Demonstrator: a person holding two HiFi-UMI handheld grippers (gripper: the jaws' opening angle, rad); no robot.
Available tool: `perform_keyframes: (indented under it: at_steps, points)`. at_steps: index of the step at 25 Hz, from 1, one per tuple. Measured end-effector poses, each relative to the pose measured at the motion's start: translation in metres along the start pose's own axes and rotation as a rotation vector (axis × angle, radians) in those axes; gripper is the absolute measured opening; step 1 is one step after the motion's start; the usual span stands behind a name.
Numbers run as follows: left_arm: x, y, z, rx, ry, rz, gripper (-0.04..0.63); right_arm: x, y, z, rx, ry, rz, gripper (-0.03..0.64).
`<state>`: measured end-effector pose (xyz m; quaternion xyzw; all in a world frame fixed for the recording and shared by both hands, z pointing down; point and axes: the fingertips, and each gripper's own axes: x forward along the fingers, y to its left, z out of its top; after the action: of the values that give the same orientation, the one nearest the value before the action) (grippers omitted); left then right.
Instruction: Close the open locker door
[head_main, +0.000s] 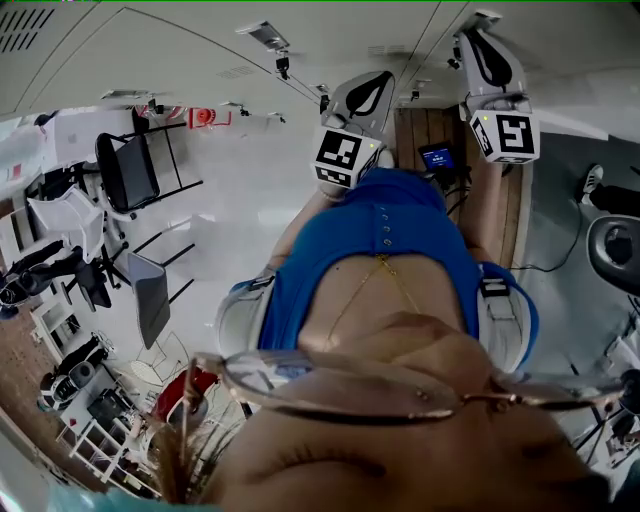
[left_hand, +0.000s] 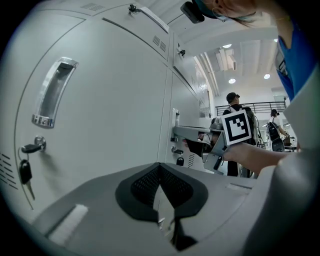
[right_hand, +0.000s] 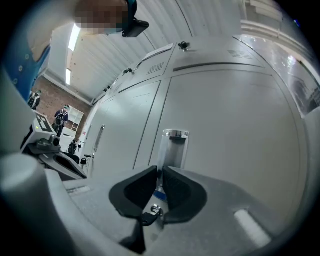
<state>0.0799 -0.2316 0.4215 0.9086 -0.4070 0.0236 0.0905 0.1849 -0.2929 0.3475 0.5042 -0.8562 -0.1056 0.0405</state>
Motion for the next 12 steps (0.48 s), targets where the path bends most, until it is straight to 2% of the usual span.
perform_keyframes:
  at_steps: [6,8,12]
  points:
    - [0.005,-0.004,-0.001,0.001,0.008,-0.028,-0.002,-0.004,-0.003,-0.003,0.022,0.008,-0.044,0.032]
    - [0.007,-0.006,-0.002,0.004,0.005,-0.038,-0.002,-0.006,-0.006,-0.003,0.022,0.011,-0.076,0.002]
    - [0.014,-0.011,-0.001,0.006,0.003,-0.066,-0.002,-0.011,-0.014,-0.006,0.037,0.015,-0.137,0.002]
